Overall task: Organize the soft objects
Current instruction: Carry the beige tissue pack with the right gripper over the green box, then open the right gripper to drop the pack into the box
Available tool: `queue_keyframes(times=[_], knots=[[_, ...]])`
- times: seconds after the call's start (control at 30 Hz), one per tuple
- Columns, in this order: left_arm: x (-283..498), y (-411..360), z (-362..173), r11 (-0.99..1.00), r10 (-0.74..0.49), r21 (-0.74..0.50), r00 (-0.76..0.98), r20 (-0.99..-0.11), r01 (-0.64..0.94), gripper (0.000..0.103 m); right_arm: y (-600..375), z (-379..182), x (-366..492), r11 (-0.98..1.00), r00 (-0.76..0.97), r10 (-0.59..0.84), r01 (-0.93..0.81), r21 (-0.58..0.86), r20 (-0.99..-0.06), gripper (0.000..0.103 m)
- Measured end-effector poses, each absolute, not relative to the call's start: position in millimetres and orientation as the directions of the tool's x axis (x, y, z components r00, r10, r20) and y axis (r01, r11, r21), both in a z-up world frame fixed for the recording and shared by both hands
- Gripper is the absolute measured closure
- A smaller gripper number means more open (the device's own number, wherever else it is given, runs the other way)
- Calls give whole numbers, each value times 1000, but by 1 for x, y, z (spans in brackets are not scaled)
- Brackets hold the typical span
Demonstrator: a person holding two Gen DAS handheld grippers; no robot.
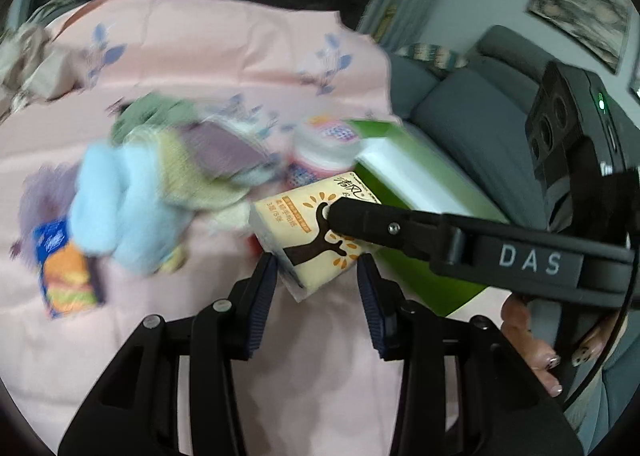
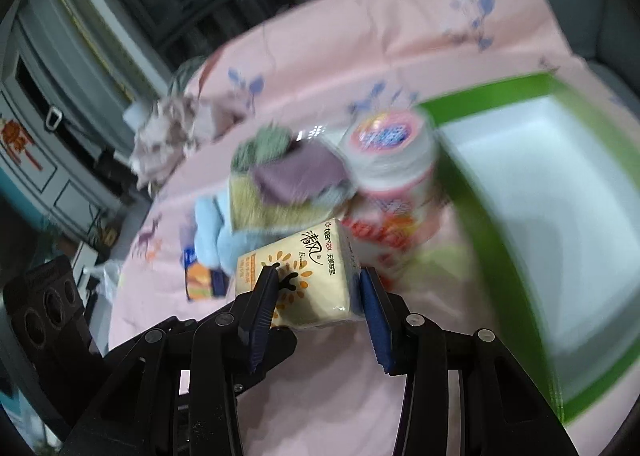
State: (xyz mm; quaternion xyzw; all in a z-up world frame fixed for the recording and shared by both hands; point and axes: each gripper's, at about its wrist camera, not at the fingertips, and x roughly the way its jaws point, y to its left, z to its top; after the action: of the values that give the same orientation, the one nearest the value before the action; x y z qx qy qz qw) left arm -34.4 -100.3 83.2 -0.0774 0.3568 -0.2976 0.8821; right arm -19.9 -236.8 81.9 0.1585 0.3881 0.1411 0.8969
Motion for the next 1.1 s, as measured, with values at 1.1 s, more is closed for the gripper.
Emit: queue_keyframes(times=[1.1], knots=[[-12, -282, 85, 612, -712, -350, 302, -634, 709, 63, -402, 72, -60, 804, 765, 49, 351, 479, -643, 58]])
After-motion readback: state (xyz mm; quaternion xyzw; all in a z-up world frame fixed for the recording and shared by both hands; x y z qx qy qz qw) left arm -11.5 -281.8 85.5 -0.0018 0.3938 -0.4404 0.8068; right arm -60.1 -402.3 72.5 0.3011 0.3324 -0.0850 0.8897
